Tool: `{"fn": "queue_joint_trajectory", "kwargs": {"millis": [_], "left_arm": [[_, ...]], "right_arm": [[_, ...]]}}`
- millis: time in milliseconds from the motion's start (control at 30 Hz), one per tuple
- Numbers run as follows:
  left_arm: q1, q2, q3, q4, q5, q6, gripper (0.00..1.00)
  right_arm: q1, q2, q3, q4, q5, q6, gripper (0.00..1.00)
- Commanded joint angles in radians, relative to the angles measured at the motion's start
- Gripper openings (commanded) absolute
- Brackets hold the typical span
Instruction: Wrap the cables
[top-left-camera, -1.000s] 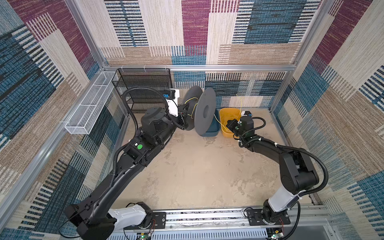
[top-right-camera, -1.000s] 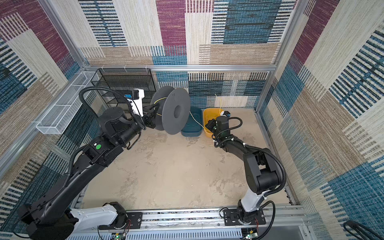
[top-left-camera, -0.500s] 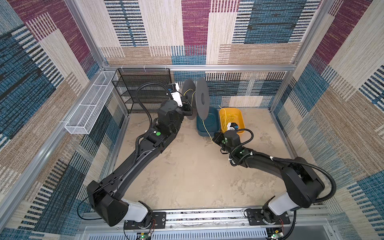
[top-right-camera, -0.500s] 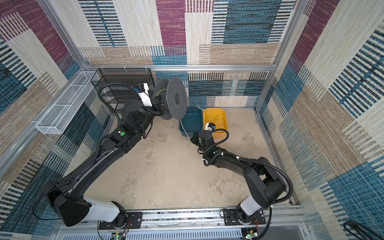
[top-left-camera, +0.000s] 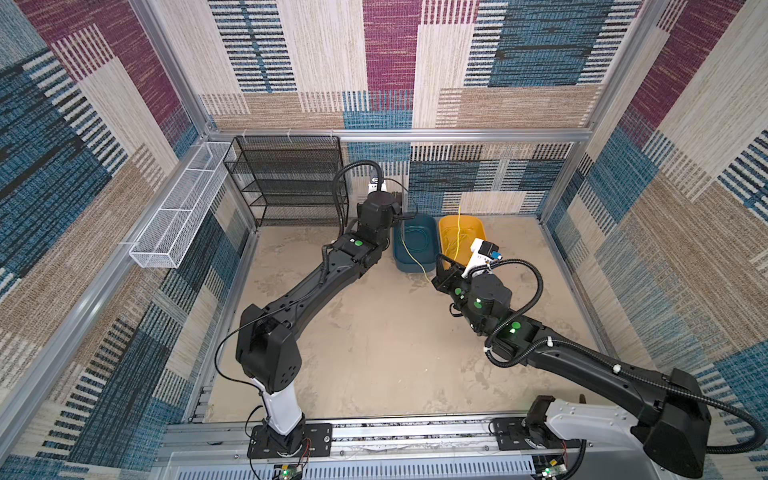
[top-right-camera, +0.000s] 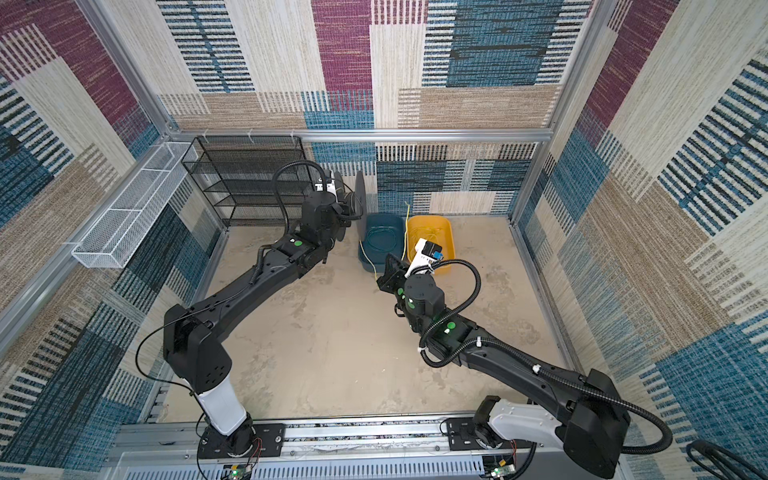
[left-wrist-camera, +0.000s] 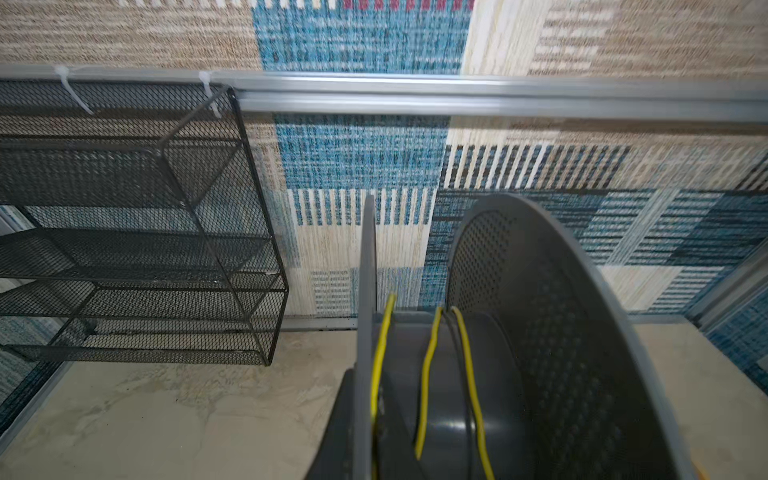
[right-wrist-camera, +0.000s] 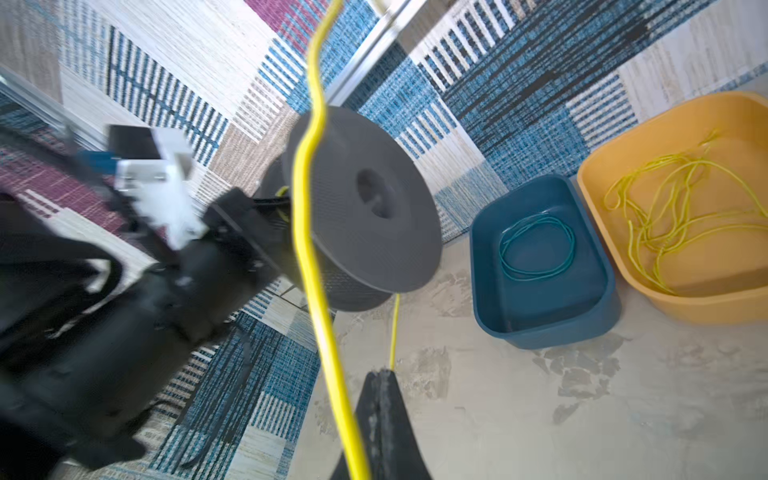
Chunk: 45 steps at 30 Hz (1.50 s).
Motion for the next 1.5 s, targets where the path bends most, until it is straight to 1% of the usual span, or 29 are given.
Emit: {"fn": "queue_joint_trajectory", "kwargs": {"millis": [0, 100, 200, 333, 467, 567, 600, 667, 733, 800, 867, 967, 1133, 1200, 1233, 1267, 1300, 1400, 1467], "left_arm": [[0.006, 0.045, 0.033, 0.028, -0.071, 0.063, 0.00], [0.004, 0.080, 0.041, 0.020, -0.073, 0.071, 0.00], [0.002, 0.076, 0.002, 0.027, -0.055, 0.073, 0.00], [-0.017, 0.007, -0.138, 0.090, -0.047, 0.109, 0.00], [-0.056, -0.096, -0.293, 0.127, -0.050, 0.131, 0.00], [-0.084, -0.187, -0.418, 0.140, -0.053, 0.117, 0.00], [-0.092, -0.224, -0.460, 0.143, -0.058, 0.099, 0.00], [-0.101, -0.287, -0.544, 0.151, -0.013, 0.054, 0.00], [-0.126, -0.329, -0.603, 0.160, -0.007, 0.063, 0.00], [-0.154, -0.357, -0.630, 0.128, -0.006, 0.082, 0.00], [-0.165, -0.390, -0.658, 0.103, 0.009, 0.080, 0.00], [-0.181, -0.446, -0.706, 0.087, 0.032, 0.078, 0.00], [-0.206, -0.567, -0.766, 0.036, 0.067, 0.090, 0.00], [-0.209, -0.585, -0.759, -0.023, 0.087, 0.085, 0.00], [-0.210, -0.586, -0.752, -0.070, 0.092, 0.080, 0.00], [-0.214, -0.588, -0.741, -0.123, 0.099, 0.075, 0.00], [-0.220, -0.593, -0.743, -0.160, 0.105, 0.079, 0.00], [-0.233, -0.627, -0.788, -0.188, 0.112, 0.079, 0.00], [-0.244, -0.659, -0.807, -0.213, 0.115, 0.072, 0.00]], "right_arm": [[0.009, -0.034, 0.016, -0.010, -0.009, -0.048, 0.00], [0.014, -0.055, 0.036, -0.017, -0.026, -0.070, 0.00], [0.015, -0.069, 0.075, -0.023, -0.009, -0.127, 0.00], [0.011, -0.037, 0.168, -0.019, 0.015, -0.238, 0.00], [-0.015, 0.056, 0.301, -0.009, -0.035, -0.335, 0.00], [-0.045, 0.130, 0.416, -0.010, -0.084, -0.391, 0.00], [-0.064, 0.157, 0.455, -0.016, -0.112, -0.394, 0.00], [-0.116, 0.200, 0.507, -0.015, -0.181, -0.389, 0.00], [-0.166, 0.243, 0.545, -0.007, -0.229, -0.388, 0.00], [-0.206, 0.294, 0.604, -0.024, -0.262, -0.388, 0.00], [-0.250, 0.330, 0.639, -0.031, -0.310, -0.359, 0.00], [-0.287, 0.381, 0.693, -0.056, -0.329, -0.358, 0.00], [-0.404, 0.463, 0.745, -0.092, -0.424, -0.301, 0.00], [-0.458, 0.510, 0.802, -0.103, -0.514, -0.284, 0.00], [-0.487, 0.536, 0.811, -0.093, -0.567, -0.267, 0.00], [-0.515, 0.569, 0.843, -0.102, -0.640, -0.256, 0.00], [-0.535, 0.607, 0.885, -0.127, -0.685, -0.247, 0.00], [-0.561, 0.727, 1.010, -0.221, -0.732, -0.249, 0.00], [-0.589, 0.796, 1.030, -0.210, -0.800, -0.184, 0.00]]}}
